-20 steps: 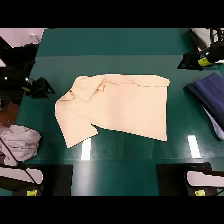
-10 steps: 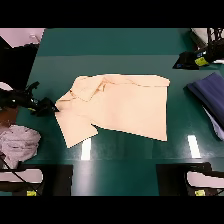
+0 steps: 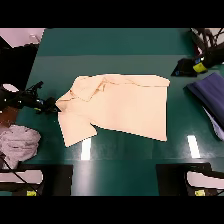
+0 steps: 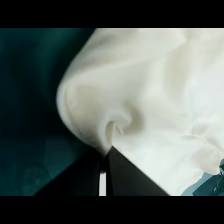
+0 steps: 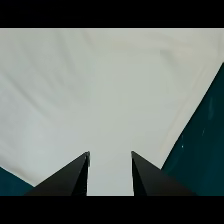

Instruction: Fold the shirts.

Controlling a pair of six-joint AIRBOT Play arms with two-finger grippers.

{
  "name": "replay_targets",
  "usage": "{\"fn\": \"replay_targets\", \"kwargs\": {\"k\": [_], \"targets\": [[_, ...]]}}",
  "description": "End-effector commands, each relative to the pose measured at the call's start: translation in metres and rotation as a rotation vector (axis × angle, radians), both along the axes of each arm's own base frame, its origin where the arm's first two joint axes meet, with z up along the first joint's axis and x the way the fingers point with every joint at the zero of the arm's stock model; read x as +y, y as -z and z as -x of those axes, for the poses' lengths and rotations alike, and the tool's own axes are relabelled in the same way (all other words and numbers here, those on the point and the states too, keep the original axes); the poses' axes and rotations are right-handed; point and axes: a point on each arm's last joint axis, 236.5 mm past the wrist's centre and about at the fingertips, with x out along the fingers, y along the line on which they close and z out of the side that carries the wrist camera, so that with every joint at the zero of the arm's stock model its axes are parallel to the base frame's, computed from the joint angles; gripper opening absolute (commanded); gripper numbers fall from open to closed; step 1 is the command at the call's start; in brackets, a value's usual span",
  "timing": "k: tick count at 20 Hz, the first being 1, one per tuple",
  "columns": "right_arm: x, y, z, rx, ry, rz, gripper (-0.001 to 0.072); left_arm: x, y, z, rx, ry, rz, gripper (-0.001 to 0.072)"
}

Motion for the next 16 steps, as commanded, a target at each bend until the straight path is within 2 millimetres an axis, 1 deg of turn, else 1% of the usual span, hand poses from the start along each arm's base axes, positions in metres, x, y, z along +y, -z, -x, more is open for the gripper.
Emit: {"fn": "replay_targets", "kwargs": {"k": [1, 3, 5, 6, 7, 9, 10, 11, 12, 14, 16], "targets": [[-0.011, 0.039, 0.042, 0.133, 0.038, -0.014, 0.0301, -0.003, -0.011, -0.010, -0.058, -0.008, -0.014, 0.0026], [-0.024, 0.070, 0.078, 0.214, 0.099, -0.027, 0.0302, 0.003, -0.029, -0.017, -0.130, -0.015, -0.055, 0.0026], [-0.032, 0.105, 0.123, 0.313, 0.165, -0.049, 0.0302, 0.004, -0.049, -0.019, -0.186, -0.014, -0.075, 0.0027], [-0.034, 0.123, 0.144, 0.355, 0.196, -0.060, 0.0302, 0.004, -0.056, -0.019, -0.203, -0.013, -0.079, 0.0027], [-0.034, 0.140, 0.165, 0.395, 0.225, -0.069, 0.0303, 0.003, -0.060, -0.019, -0.213, -0.012, -0.080, 0.0027], [-0.029, 0.168, 0.201, 0.447, 0.269, -0.087, 0.0308, 0.002, -0.061, -0.015, -0.204, -0.003, -0.074, 0.0027], [-0.022, 0.177, 0.212, 0.460, 0.286, -0.112, 0.0320, 0.001, -0.061, -0.013, -0.199, 0.001, -0.070, 0.0027], [-0.013, 0.183, 0.220, 0.461, 0.305, -0.149, 0.0387, 0.000, -0.061, -0.012, -0.193, 0.005, -0.066, 0.0027], [-0.003, 0.187, 0.225, 0.458, 0.310, -0.188, 0.0406, -0.001, -0.061, -0.011, -0.191, 0.007, -0.064, 0.0027], [0.011, 0.195, 0.231, 0.460, 0.336, -0.242, 0.0407, -0.002, -0.061, -0.008, -0.179, 0.016, -0.058, 0.0027], [0.018, 0.203, 0.237, 0.465, 0.340, -0.250, 0.0407, -0.003, -0.061, -0.006, -0.174, 0.020, -0.054, 0.0027]]}}
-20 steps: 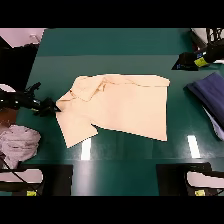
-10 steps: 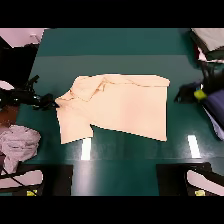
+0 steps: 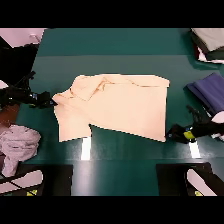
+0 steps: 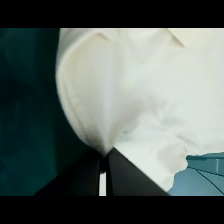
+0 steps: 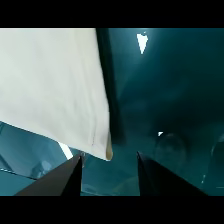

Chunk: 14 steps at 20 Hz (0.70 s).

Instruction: Fold the shirts.

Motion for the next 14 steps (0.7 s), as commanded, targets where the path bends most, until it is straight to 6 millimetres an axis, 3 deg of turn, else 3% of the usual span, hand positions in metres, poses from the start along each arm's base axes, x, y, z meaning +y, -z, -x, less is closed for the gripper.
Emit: {"fn": "replay_targets", "kwargs": {"k": [1, 4, 7, 9, 11, 14], "targets": [[0.018, 0.017, 0.014, 0.002, 0.031, -0.038, 0.0406, -0.002, -0.001, 0.004, 0.012, 0.012, 0.006, 0.0027], [0.026, 0.015, 0.004, -0.039, 0.013, -0.038, 0.0399, -0.002, -0.001, 0.005, 0.013, 0.013, 0.007, 0.0027], [0.022, 0.007, -0.017, -0.112, 0.004, -0.009, 0.0183, -0.003, -0.001, 0.006, 0.019, 0.018, 0.011, 0.0027], [0.019, -0.002, -0.030, -0.152, 0.007, 0.003, 0.0158, -0.004, -0.001, 0.008, 0.025, 0.023, 0.014, 0.0027], [0.016, -0.009, -0.038, -0.178, 0.003, 0.014, 0.0032, -0.004, -0.001, 0.009, 0.027, 0.024, 0.015, 0.0027], [0.015, -0.016, -0.047, -0.206, 0.006, 0.017, 0.0013, -0.005, -0.002, 0.010, 0.032, 0.029, 0.019, 0.0027]]}}
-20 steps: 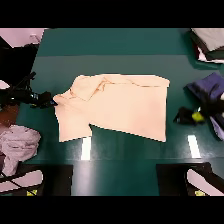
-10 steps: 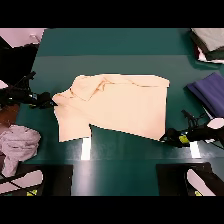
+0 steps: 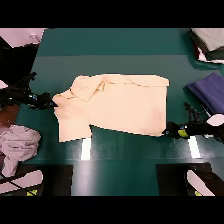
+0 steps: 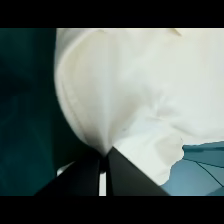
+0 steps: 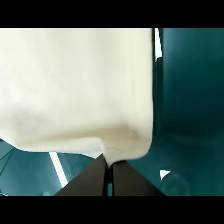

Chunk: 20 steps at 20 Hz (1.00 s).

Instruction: Fold the shirts.

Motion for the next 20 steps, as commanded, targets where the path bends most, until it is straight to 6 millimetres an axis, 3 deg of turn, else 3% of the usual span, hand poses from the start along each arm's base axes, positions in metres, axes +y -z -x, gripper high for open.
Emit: {"fn": "replay_targets", "kwargs": {"k": [1, 3, 5, 7, 10, 13, 15, 16, 18, 20], "targets": [[-0.002, -0.014, -0.017, -0.056, 0.004, 0.007, 0.0013, -0.001, -0.003, 0.001, -0.004, 0.001, 0.001, 0.0026], [-0.006, -0.040, -0.042, -0.137, 0.005, 0.018, 0.0012, 0.003, -0.027, -0.010, -0.071, -0.015, -0.019, 0.0026], [-0.010, -0.091, -0.081, -0.283, 0.011, 0.026, 0.0013, 0.009, -0.086, -0.030, -0.229, -0.027, -0.062, 0.0026], [-0.017, -0.166, -0.121, -0.484, 0.013, 0.059, 0.0012, 0.013, -0.177, -0.045, -0.459, -0.025, -0.127, 0.0026], [-0.029, -0.316, -0.158, -0.856, 0.027, 0.144, 0.0012, 0.008, -0.334, -0.030, -0.839, -0.022, -0.235, 0.0027], [-0.040, -0.450, -0.143, -1.168, 0.038, 0.279, 0.0012, -0.007, -0.463, 0.020, -1.150, -0.055, -0.294, 0.0027], [-0.045, -0.520, -0.116, -1.328, 0.049, 0.372, 0.0012, -0.021, -0.529, 0.063, -1.324, -0.078, -0.301, 0.0026], [-0.045, -0.549, -0.099, -1.396, 0.055, 0.406, 0.0012, -0.029, -0.552, 0.081, -1.390, -0.085, -0.287, 0.0027], [-0.043, -0.588, -0.066, -1.485, 0.057, 0.465, 0.0012, -0.051, -0.589, 0.122, -1.523, -0.068, -0.230, 0.0026], [-0.046, -0.604, -0.044, -1.507, 0.074, 0.505, 0.0011, -0.071, -0.611, 0.157, -1.618, -0.048, -0.169, 0.0026]]}}
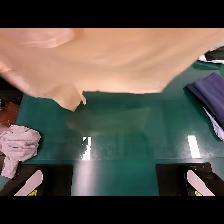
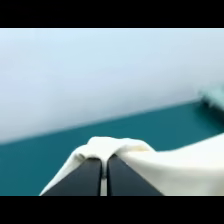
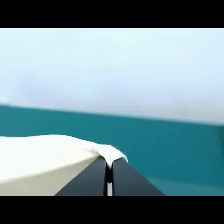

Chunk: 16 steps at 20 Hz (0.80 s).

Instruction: Fold the shirts.

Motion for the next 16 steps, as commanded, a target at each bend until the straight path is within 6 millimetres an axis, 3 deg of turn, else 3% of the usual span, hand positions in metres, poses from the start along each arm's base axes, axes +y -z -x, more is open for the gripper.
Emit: {"fn": "replay_targets", "kwargs": {"k": [1, 3, 4, 6, 7, 8, 11, 13, 16], "targets": [[-0.010, -0.043, 0.047, -0.089, 0.086, 0.063, 0.0011, -0.033, -0.056, 0.076, -0.214, 0.076, 0.032, 0.0025], [-0.027, -0.027, 0.046, -0.018, 0.153, 0.064, 0.0010, -0.035, -0.065, 0.092, -0.269, 0.063, 0.012, 0.0026], [-0.034, -0.012, 0.040, 0.033, 0.178, 0.064, 0.0010, -0.033, -0.064, 0.089, -0.264, 0.052, 0.011, 0.0025], [-0.049, 0.027, 0.019, 0.161, 0.219, 0.060, 0.0009, -0.014, -0.044, 0.057, -0.184, -0.006, 0.016, 0.0025], [-0.055, 0.052, 0.003, 0.254, 0.223, 0.055, 0.0009, -0.003, -0.023, 0.028, -0.100, -0.021, 0.039, 0.0026], [-0.061, 0.078, -0.012, 0.352, 0.229, 0.058, 0.0009, 0.004, 0.005, 0.001, 0.000, -0.014, 0.063, 0.0026], [-0.070, 0.152, -0.061, 0.638, 0.198, 0.056, 0.0009, 0.018, 0.133, -0.080, 0.433, 0.032, 0.122, 0.0026], [-0.074, 0.203, -0.093, 0.797, 0.178, 0.037, 0.0009, 0.027, 0.210, -0.116, 0.671, 0.060, 0.159, 0.0026], [-0.079, 0.297, -0.121, 1.044, 0.160, 0.006, 0.0009, 0.034, 0.305, -0.157, 0.923, 0.084, 0.210, 0.0026]]}}
